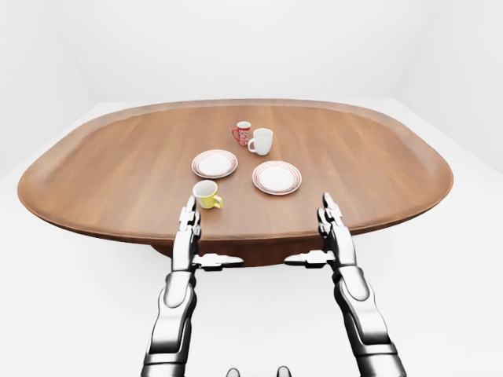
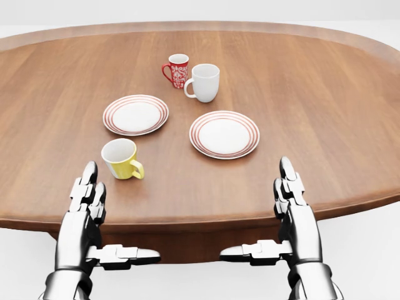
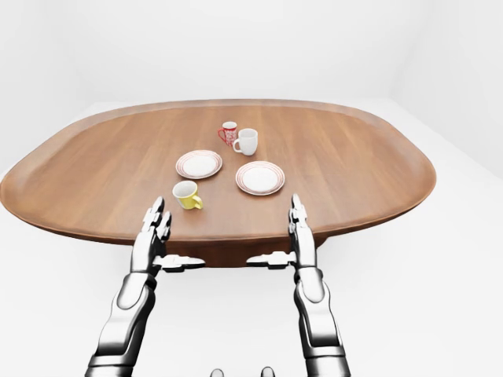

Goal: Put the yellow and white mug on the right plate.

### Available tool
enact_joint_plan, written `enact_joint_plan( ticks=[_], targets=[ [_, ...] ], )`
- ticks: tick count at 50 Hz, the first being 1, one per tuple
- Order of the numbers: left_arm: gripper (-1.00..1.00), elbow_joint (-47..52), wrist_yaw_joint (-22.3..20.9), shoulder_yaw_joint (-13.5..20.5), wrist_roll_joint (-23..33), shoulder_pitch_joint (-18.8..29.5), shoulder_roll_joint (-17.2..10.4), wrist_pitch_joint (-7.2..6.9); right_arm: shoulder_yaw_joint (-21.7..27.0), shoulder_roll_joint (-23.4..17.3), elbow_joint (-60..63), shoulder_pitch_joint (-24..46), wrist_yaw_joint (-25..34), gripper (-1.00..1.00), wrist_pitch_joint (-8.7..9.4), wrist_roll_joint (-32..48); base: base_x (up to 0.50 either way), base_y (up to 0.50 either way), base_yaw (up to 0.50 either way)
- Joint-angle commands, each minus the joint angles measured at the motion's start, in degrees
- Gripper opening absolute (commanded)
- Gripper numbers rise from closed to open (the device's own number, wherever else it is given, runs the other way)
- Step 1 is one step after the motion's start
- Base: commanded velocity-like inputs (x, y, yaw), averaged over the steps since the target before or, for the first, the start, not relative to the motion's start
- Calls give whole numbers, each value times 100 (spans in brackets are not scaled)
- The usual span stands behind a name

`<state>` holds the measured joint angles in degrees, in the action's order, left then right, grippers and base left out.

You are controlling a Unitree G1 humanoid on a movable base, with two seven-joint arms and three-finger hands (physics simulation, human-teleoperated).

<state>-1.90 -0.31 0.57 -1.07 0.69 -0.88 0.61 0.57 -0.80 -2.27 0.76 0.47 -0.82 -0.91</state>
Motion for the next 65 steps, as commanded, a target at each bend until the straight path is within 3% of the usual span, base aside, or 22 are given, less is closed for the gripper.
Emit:
enact_joint_plan(
  ticks=[1, 4, 7, 9, 10, 25, 32, 58, 65],
  targets=[
    [100, 369, -153, 115, -44, -93, -79, -185, 123, -78, 332, -84, 145, 100, 171, -59, 0, 0, 0],
    [100, 492, -181, 141, -23, -123, -65, -271, 141, -61, 430, -106, 168, 100, 242, -49, 0, 0, 0],
    [100, 702, -198, 153, 54, -168, -61, -451, 153, -45, 552, -129, 203, 100, 321, -44, 0, 0, 0],
    [100, 1010, -223, 154, 101, -235, -67, -561, 151, -39, 774, -172, 224, 100, 474, -53, 0, 0, 0],
    [100, 1182, -238, 161, 113, -266, -67, -561, 151, -38, 920, -200, 233, 100, 576, -58, 0, 0, 0],
    [100, 3395, -533, 290, 10, -533, -48, -561, 387, -90, 2309, -245, 304, 100, 582, -229, 0, 0, 0],
    [100, 3334, -563, 320, 24, -516, -39, -561, 402, -176, 2461, -237, 328, 100, 582, 5, 0, 0, 2],
    [100, 3292, -581, 345, 83, -510, -41, -561, 456, -86, 2836, -241, 380, 100, 582, -81, 0, 1, 44],
    [100, 3309, -581, 338, 89, -510, -40, -561, 571, -40, 3288, -369, 588, 100, 582, -726, 3, 1, 0]
  ],
)
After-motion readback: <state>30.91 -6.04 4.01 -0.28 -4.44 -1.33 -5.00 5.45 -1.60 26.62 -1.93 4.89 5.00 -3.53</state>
